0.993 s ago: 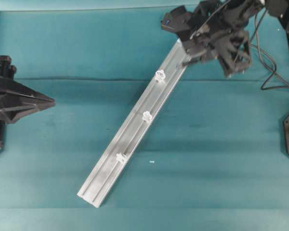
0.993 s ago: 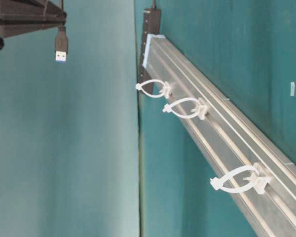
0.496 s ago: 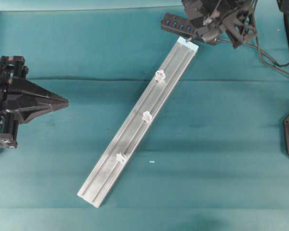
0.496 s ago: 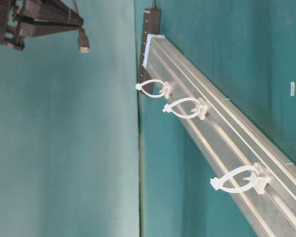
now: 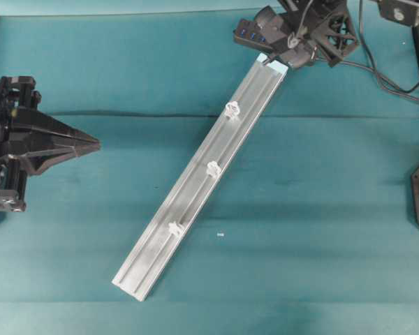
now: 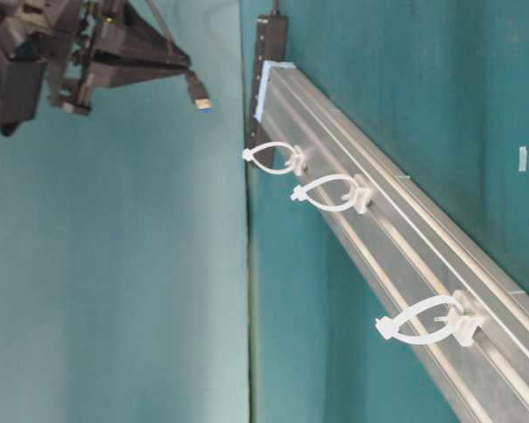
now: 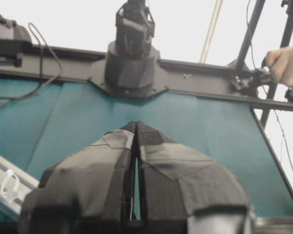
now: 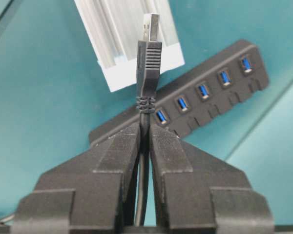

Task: Pass the USB cable through three rings with both arms.
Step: 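Carry the plug with the right gripper to the rail's top end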

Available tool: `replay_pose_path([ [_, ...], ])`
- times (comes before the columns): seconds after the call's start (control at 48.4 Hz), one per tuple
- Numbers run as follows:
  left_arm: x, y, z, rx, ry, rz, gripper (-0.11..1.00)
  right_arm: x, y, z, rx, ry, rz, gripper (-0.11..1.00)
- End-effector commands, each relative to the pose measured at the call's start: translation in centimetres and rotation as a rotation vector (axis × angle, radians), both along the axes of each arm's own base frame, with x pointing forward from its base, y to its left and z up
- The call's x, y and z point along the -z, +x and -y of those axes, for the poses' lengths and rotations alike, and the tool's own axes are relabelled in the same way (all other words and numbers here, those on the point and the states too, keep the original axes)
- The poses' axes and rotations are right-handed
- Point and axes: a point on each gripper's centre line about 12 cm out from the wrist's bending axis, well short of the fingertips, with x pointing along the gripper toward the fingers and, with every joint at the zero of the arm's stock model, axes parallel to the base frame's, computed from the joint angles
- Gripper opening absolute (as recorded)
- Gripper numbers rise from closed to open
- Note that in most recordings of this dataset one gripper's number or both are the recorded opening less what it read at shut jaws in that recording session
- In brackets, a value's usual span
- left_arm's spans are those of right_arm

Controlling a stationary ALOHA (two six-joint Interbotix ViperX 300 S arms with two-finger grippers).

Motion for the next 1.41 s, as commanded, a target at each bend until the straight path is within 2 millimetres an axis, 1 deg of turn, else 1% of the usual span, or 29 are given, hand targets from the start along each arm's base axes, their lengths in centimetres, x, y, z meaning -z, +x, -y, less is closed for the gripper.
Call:
replay_pose_path([
  [0.0, -1.1, 0.3, -0.1, -0.004, 0.000, 0.028, 0.04, 0.6, 0.4, 0.1, -0.006, 0.014, 0.000, 0.12],
  [0.124, -0.8, 0.7, -0.3, -0.014, -0.001, 0.012, 0.12, 1.4, 0.7, -0.3, -0.009, 0.052, 0.009, 0.12],
  [0.269, -0.3, 1.3, -0.9, -0.036, 0.000, -0.011, 0.29, 2.0, 1.2, -1.1, -0.073, 0.077, 0.026, 0.12],
  [0.476, 0.2, 2.4, -2.1, -0.077, -0.014, -0.042, 0.59, 2.7, 2.0, -1.3, -0.071, 0.110, 0.078, 0.12],
  [0.62, 0.7, 3.4, -2.6, -0.094, -0.019, -0.070, 0.75, 3.3, 2.5, -1.6, -0.070, 0.137, 0.096, 0.12],
  [0.683, 1.1, 3.8, -2.7, -0.097, -0.020, -0.085, 0.80, 3.5, 2.7, -1.7, -0.079, 0.144, 0.104, 0.12],
  [0.786, 1.3, 4.3, -3.3, -0.117, -0.022, -0.099, 0.84, 3.6, 2.9, -2.0, -0.096, 0.151, 0.127, 0.12],
  [0.951, 1.1, 4.6, -4.4, -0.154, -0.025, -0.094, 0.85, 4.2, 3.6, -2.5, -0.120, 0.165, 0.150, 0.12],
  [1.138, 1.2, 4.4, -4.5, -0.155, -0.025, -0.095, 0.85, 4.6, 4.1, -3.5, -0.150, 0.181, 0.149, 0.12],
  [1.386, 1.1, 4.4, -4.5, -0.155, -0.024, -0.091, 0.85, 4.6, 4.2, -3.8, -0.154, 0.190, 0.156, 0.12],
])
